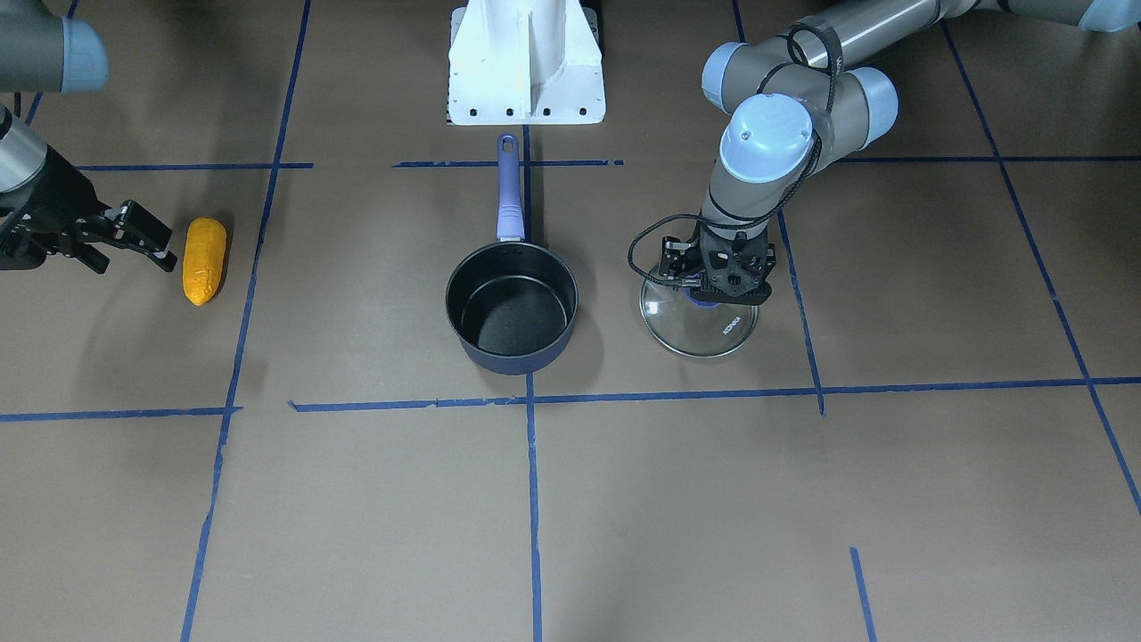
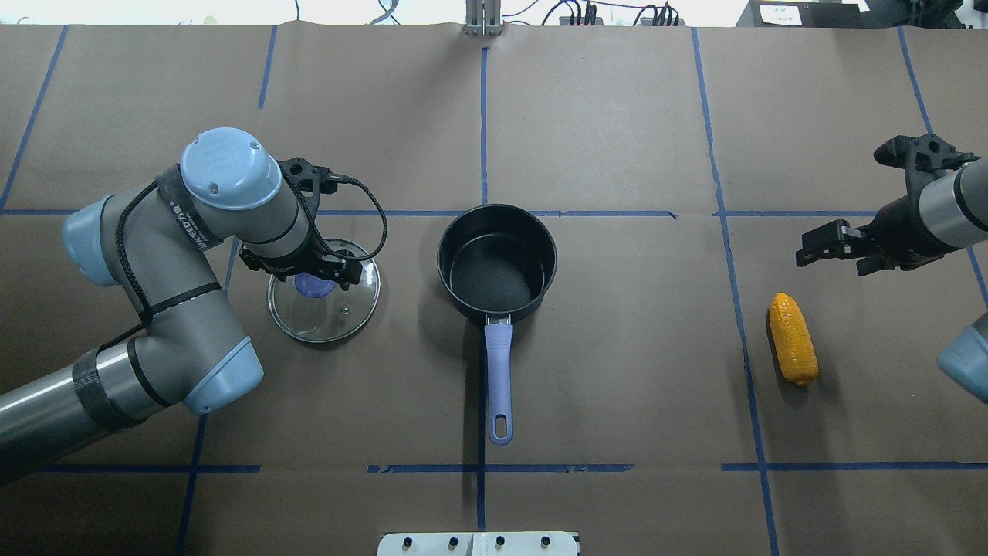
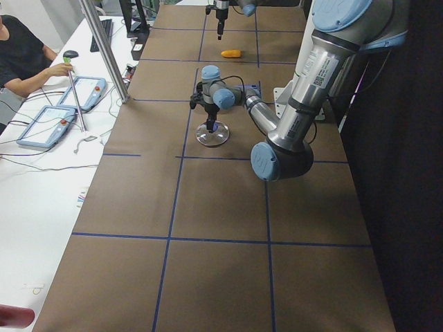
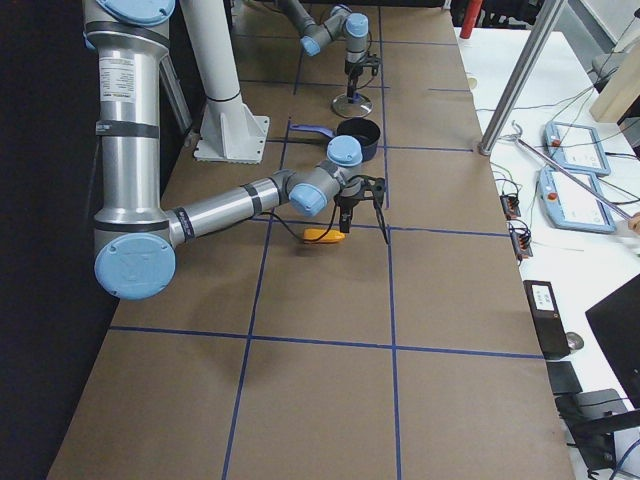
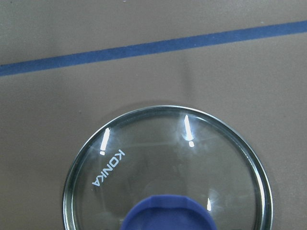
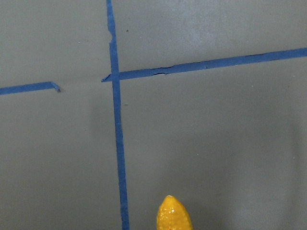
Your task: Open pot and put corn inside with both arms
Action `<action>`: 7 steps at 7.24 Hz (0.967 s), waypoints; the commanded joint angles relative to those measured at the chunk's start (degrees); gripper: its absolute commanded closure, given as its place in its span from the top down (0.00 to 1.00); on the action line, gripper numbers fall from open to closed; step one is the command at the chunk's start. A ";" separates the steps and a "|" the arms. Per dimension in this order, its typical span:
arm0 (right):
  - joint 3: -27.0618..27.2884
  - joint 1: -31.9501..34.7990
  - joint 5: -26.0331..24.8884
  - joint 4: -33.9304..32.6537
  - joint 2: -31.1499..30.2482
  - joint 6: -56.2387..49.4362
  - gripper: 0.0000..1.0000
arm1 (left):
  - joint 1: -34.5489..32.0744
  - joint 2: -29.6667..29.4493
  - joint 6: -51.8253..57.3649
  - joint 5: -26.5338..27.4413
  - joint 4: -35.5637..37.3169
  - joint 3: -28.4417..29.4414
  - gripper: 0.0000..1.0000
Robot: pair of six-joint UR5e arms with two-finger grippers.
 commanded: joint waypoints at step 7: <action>-2.76 -12.85 -4.66 0.00 -2.78 1.68 1.00 | -8.10 -0.83 0.17 -10.34 5.01 -3.59 1.00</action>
